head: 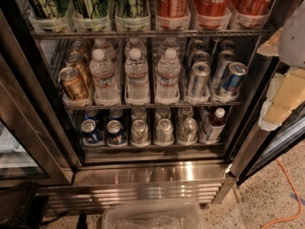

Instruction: Pick pepsi can from bottom shelf of fridge

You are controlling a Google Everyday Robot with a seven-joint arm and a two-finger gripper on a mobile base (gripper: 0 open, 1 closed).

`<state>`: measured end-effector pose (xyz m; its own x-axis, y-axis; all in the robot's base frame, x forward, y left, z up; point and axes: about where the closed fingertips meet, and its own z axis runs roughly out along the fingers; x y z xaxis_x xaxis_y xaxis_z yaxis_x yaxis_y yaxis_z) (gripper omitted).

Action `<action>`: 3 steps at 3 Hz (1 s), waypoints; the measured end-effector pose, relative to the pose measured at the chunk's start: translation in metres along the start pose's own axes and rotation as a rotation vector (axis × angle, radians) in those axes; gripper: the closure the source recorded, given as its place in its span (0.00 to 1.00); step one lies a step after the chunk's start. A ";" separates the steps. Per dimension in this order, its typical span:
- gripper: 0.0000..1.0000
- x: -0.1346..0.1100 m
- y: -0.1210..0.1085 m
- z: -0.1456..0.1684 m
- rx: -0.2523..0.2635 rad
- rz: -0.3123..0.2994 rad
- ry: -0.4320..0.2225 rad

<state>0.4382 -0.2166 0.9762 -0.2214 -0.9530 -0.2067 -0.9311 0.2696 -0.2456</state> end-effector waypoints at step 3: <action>0.00 -0.016 0.029 0.027 -0.009 -0.042 -0.045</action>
Offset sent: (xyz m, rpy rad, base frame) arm -0.0057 0.0062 -0.0266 0.0341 0.0586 0.0184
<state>0.4221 -0.1901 0.9463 -0.1686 -0.9564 -0.2386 -0.9420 0.2276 -0.2466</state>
